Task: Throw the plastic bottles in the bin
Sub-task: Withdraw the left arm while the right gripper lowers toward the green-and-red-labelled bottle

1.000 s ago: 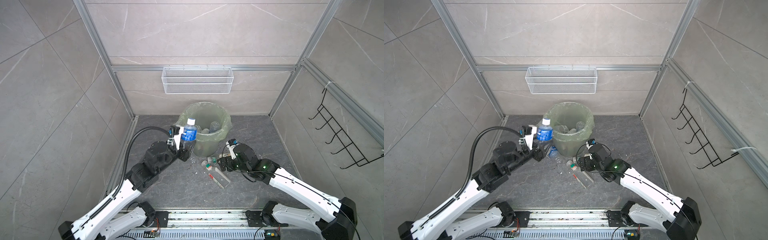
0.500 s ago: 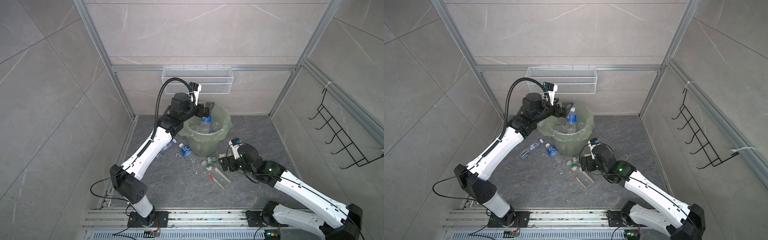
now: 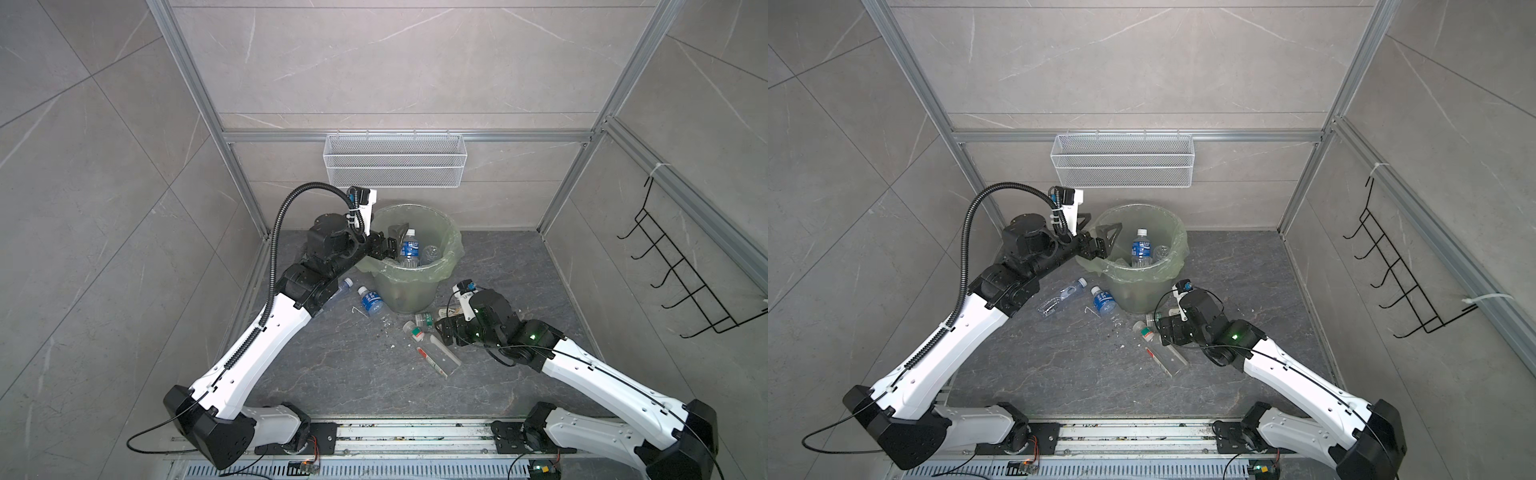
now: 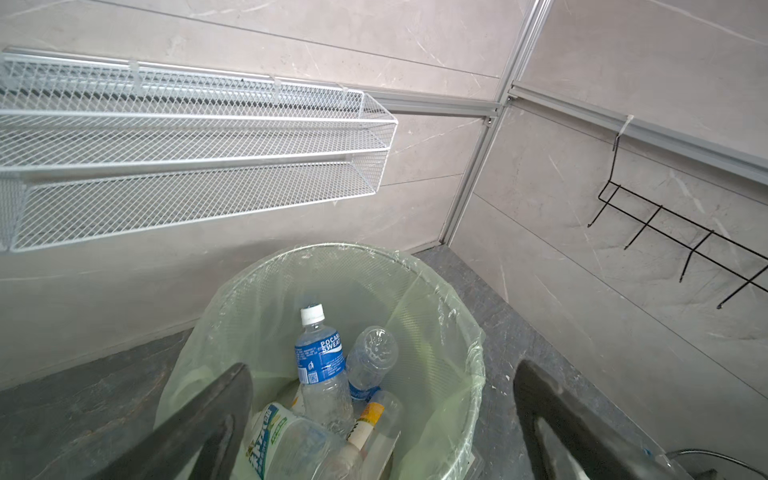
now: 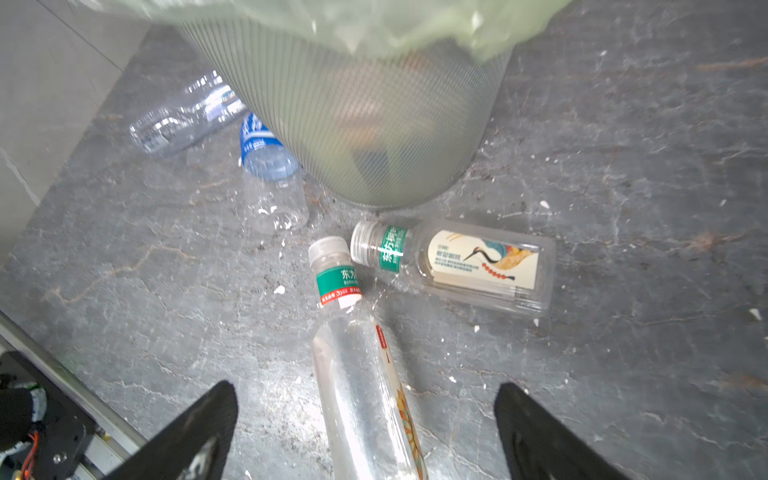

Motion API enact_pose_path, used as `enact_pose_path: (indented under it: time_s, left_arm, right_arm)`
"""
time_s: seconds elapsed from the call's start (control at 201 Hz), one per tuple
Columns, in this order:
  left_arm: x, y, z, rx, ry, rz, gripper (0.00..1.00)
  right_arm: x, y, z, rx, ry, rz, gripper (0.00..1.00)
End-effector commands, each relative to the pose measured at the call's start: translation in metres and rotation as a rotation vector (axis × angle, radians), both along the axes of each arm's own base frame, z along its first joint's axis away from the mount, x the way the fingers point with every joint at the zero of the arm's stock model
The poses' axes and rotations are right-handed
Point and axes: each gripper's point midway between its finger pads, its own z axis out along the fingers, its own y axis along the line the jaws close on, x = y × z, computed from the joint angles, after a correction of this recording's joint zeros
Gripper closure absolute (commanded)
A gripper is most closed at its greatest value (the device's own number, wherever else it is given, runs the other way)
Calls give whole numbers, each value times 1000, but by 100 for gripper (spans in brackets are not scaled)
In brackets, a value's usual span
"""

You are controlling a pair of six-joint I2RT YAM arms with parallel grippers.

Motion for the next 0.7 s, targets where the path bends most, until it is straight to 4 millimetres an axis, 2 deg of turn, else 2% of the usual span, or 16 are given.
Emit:
enact_pose_path:
  time_s: [0.0, 0.184, 0.344, 0.692]
  left_arm:
    - [-1, 20, -11, -31, 23, 65, 0]
    - [-8, 41, -58, -52, 120, 117, 0]
    - [-19, 56, -94, -68, 189, 156, 0]
    - [-46, 75, -163, -91, 315, 196, 1]
  right_arm:
    - [-6, 1, -17, -35, 44, 37, 1]
    - [-9, 4, -40, -75, 111, 46, 1]
    - [-11, 7, -53, -91, 145, 62, 1]
    - [-17, 19, -77, -159, 204, 99, 3]
